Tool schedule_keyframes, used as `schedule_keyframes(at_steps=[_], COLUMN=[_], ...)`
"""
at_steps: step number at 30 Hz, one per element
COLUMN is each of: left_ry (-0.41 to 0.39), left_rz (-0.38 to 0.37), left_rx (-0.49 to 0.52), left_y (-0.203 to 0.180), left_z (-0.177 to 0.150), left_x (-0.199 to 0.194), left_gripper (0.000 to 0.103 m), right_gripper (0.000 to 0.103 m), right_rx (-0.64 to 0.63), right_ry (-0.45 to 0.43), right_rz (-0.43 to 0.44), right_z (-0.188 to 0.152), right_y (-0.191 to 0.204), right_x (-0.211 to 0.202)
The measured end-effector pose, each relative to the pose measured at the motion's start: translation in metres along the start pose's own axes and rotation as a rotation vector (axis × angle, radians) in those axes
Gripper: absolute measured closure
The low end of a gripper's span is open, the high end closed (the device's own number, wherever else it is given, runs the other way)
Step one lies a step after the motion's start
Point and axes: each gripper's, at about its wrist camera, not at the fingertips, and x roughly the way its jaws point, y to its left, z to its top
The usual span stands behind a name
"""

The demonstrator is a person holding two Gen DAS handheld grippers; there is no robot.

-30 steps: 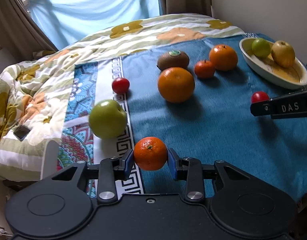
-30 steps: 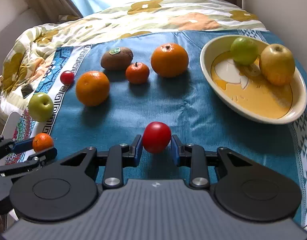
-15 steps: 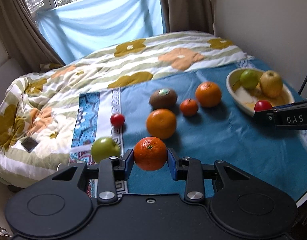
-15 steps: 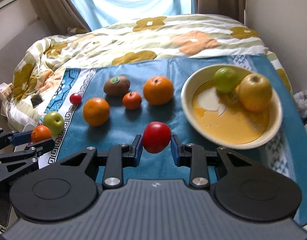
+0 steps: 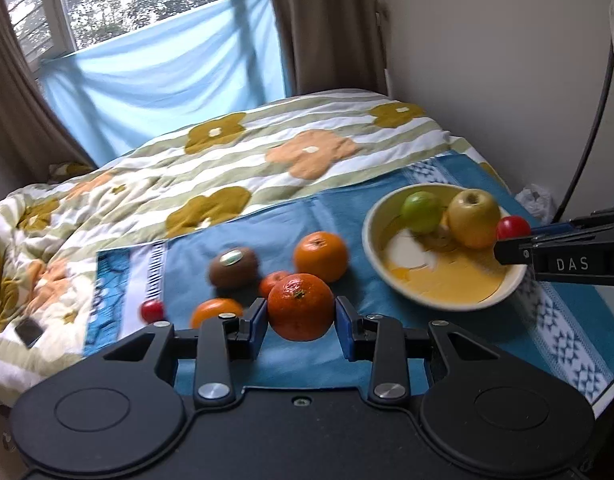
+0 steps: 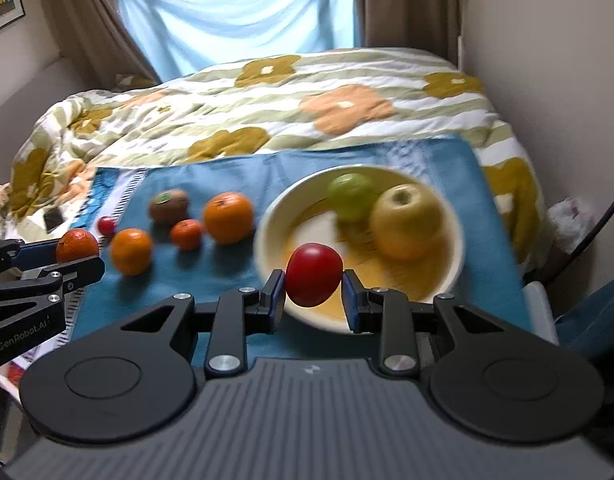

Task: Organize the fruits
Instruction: 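Carry the mandarin and tomato with both tools over the cream bowl, then release the mandarin and tomato into the bowl and withdraw both tools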

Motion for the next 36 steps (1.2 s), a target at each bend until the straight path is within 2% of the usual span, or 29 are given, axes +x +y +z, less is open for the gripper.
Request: schedule_keyframes(at_steps=[6, 15, 23, 32, 33, 34, 36], left_ry=[0.002, 0.027, 0.078, 0.122, 0.120, 0.115, 0.091], left_rz=[-0.027, -0.084, -0.129, -0.181, -0.184, -0.183, -0.176], left_rx=[0.032, 0.085, 0.107, 0.137, 0.138, 0.140, 0.137], left_y=[-0.036, -0.087, -0.116, -0.136, -0.136, -0.136, -0.134], left_z=[0.013, 0.026, 0.028, 0.026, 0.026, 0.026, 0.027], left_x=[0.022, 0.064, 0.104, 0.123, 0.122, 0.120, 0.114], left_gripper=[0.063, 0.063, 0.063, 0.062, 0.058, 0.043, 0.022], right_gripper=[0.058, 0.058, 0.058, 0.058, 0.058, 0.058, 0.058], right_rx=[0.005, 0.013, 0.038, 0.067, 0.069, 0.071, 0.076], right_ry=[-0.003, -0.007, 0.009, 0.023, 0.024, 0.024, 0.024], right_rz=[-0.003, -0.003, -0.008, -0.016, -0.016, -0.016, -0.017], right_z=[0.004, 0.008, 0.007, 0.006, 0.005, 0.005, 0.005], right_y=[-0.038, -0.074, -0.099, -0.117, -0.118, -0.119, -0.121], right_x=[0.007, 0.019, 0.035, 0.044, 0.044, 0.043, 0.043])
